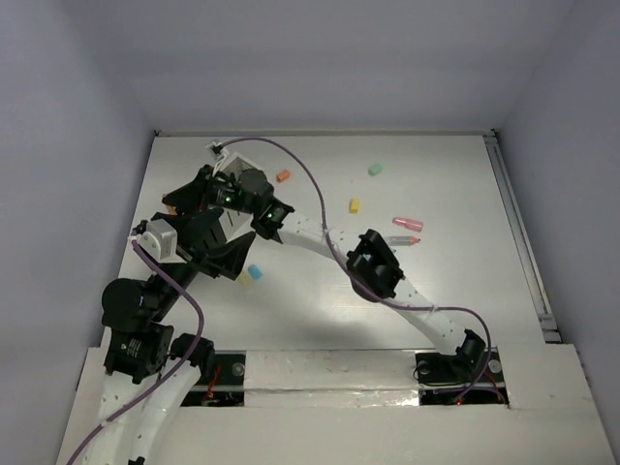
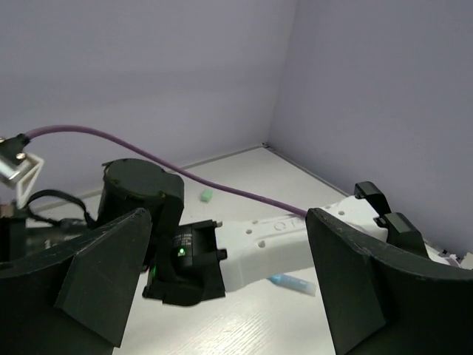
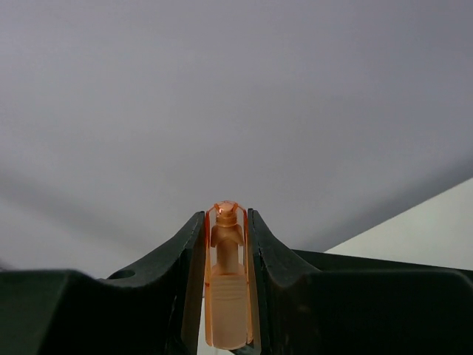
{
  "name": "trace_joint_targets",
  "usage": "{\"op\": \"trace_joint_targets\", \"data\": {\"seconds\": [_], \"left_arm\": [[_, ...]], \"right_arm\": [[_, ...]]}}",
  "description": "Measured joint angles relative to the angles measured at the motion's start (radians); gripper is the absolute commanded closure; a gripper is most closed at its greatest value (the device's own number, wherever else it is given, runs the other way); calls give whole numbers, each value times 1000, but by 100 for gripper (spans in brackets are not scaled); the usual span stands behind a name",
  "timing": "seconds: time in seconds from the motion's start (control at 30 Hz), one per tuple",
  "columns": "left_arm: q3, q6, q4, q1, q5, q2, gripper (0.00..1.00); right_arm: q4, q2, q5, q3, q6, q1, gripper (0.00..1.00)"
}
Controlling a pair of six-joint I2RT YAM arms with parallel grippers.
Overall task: Sort the stationery into containers
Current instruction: Place the pen in the storage box.
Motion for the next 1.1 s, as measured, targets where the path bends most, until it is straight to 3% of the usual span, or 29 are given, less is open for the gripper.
{"op": "trace_joint_targets", "data": {"seconds": [0.33,0.77,0.87,0.9,1.1], "left_arm": [[-18,0,0,-2,0,-14,16],[-18,0,1,-2,-2,-20,16],[-18,0,1,-2,-2,-20,16],[-18,0,1,-2,-3,-20,16],[-18,0,1,-2,-9,-20,16]], "right_arm": [[-59,60,216,85,-198,150,80],[-91,121,414,94,-293,144,76],[-98,124,427,96,-301,141,67],[-98,124,430,96,-302,140,60],[-96,124,429,97,-323,141,48]]}}
